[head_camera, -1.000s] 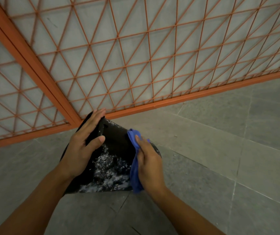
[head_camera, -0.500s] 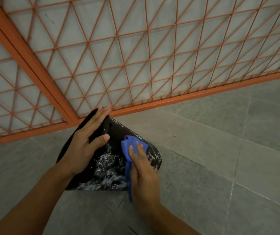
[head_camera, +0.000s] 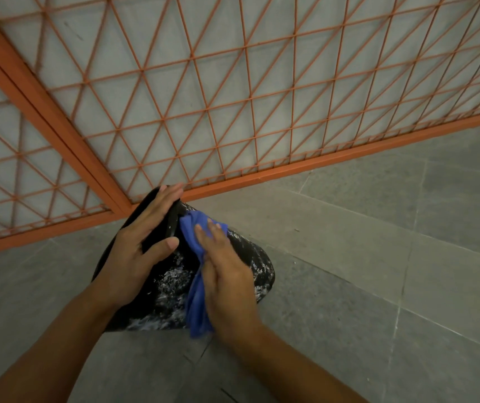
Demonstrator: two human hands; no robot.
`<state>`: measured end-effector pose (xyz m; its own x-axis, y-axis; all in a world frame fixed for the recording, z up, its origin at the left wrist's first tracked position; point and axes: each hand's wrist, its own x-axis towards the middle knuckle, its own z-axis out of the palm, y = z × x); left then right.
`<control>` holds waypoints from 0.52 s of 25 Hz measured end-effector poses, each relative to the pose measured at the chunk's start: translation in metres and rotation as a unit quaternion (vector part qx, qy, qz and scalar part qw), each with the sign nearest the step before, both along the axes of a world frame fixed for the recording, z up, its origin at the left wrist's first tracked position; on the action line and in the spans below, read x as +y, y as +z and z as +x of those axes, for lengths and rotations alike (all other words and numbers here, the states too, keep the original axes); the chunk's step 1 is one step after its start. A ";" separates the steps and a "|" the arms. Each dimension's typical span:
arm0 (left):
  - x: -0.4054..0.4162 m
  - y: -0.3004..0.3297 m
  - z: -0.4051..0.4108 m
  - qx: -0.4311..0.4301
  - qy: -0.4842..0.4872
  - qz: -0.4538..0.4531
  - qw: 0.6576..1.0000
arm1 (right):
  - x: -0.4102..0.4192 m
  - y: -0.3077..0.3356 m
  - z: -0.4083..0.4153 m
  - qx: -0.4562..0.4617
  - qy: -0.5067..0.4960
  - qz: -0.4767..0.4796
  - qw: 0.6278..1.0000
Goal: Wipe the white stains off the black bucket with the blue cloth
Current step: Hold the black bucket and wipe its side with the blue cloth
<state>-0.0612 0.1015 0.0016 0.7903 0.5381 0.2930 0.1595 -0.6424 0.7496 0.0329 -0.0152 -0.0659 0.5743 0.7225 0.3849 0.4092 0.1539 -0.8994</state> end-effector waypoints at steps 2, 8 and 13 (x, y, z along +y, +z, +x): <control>-0.006 0.001 0.002 0.003 -0.019 0.015 1.000 | 0.000 -0.003 0.014 0.064 -0.037 -0.021 0.997; -0.013 0.000 0.000 0.000 -0.027 0.051 0.998 | -0.015 -0.017 0.006 -0.020 0.017 -0.020 0.999; -0.011 0.000 -0.010 0.002 -0.017 0.041 0.999 | -0.024 -0.026 0.012 0.053 -0.039 -0.063 0.996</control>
<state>-0.0708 0.0908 0.0016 0.8089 0.4852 0.3320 0.1386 -0.7062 0.6943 0.0452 -0.0395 -0.0920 0.6625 0.7133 0.2286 0.3173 0.0092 -0.9483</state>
